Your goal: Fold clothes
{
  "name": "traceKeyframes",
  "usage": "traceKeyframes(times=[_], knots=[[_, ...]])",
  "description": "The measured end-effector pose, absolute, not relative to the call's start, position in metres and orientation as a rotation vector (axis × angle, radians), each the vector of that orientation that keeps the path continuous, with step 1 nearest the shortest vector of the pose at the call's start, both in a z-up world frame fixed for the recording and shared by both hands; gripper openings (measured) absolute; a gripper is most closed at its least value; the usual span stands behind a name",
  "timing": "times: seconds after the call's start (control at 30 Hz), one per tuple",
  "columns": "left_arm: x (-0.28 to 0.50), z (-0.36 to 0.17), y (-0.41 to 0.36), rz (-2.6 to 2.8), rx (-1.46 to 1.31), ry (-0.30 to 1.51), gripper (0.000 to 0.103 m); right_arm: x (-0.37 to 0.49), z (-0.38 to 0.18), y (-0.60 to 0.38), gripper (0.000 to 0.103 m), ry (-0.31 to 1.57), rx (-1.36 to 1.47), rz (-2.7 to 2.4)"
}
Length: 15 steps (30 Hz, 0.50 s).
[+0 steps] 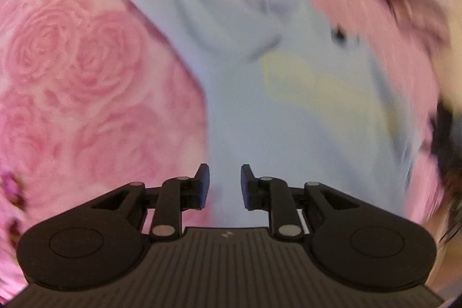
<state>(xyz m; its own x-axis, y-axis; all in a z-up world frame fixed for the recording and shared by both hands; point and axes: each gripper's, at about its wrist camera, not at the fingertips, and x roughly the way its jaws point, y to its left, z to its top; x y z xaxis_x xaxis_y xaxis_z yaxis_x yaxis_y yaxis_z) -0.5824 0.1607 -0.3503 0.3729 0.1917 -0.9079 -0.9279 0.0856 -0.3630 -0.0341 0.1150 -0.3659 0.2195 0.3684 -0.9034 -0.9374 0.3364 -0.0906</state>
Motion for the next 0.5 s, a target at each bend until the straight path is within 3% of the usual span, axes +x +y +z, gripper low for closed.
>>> traceKeyframes(times=[0.23, 0.3, 0.33, 0.5], knots=[[-0.546, -0.349, 0.181, 1.052, -1.149, 0.751, 0.017, 0.029, -0.398, 0.131, 0.070, 1.047, -0.611, 0.985], [-0.538, -0.348, 0.187, 1.058, -1.136, 0.740, 0.017, 0.048, -0.405, 0.133, 0.019, 1.090, -0.550, 0.970], [-0.533, -0.348, 0.190, 1.061, -1.130, 0.734, 0.017, 0.057, -0.408, 0.133, 0.006, 1.111, -0.520, 0.962], [-0.517, -0.335, 0.210, 1.048, -1.060, 0.690, 0.017, 0.054, -0.325, 0.118, 0.006, 0.827, -0.389, 1.191]])
